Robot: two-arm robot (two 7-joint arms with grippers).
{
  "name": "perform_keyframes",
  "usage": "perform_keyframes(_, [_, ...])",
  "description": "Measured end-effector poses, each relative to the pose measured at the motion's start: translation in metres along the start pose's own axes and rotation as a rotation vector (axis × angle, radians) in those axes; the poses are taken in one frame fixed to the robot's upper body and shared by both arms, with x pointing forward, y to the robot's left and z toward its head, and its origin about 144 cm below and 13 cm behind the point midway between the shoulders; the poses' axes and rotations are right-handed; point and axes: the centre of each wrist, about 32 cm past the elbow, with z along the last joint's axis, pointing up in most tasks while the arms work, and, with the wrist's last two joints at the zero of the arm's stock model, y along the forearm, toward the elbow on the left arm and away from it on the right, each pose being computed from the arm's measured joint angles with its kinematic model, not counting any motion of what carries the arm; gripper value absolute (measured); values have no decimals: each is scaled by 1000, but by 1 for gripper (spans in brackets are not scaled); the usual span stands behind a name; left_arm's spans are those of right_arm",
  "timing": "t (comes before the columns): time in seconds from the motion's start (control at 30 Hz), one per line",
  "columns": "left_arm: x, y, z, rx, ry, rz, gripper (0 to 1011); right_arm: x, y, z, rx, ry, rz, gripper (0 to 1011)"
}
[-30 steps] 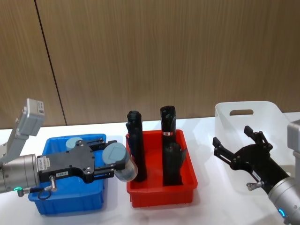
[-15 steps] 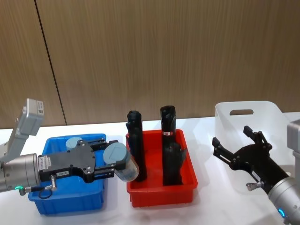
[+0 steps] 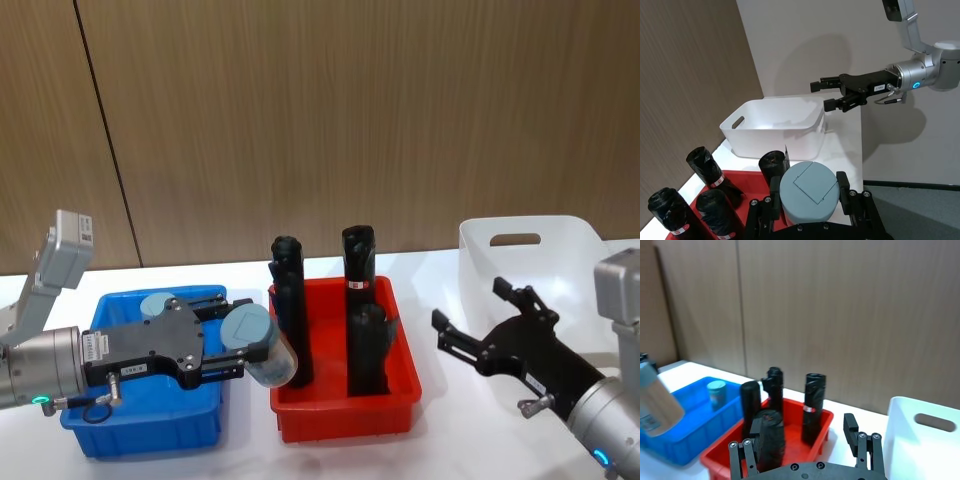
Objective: Pick the cotton swabs from the blue box and place them into the white box.
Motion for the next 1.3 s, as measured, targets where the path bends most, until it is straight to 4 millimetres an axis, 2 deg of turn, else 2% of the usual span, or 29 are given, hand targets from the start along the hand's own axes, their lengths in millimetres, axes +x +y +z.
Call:
perform_keyframes(0.57, [0, 0, 0, -2, 0, -3, 670, 8, 6, 17, -65, -19, 237, 1002])
perform_keyframes(0.87, [1, 0, 0, -2, 0, -3, 671, 4, 22, 27, -106, -38, 379, 1002])
perform_keyframes(1.3, [1, 0, 0, -2, 0, -3, 670, -8, 48, 32, -142, -51, 480, 1002])
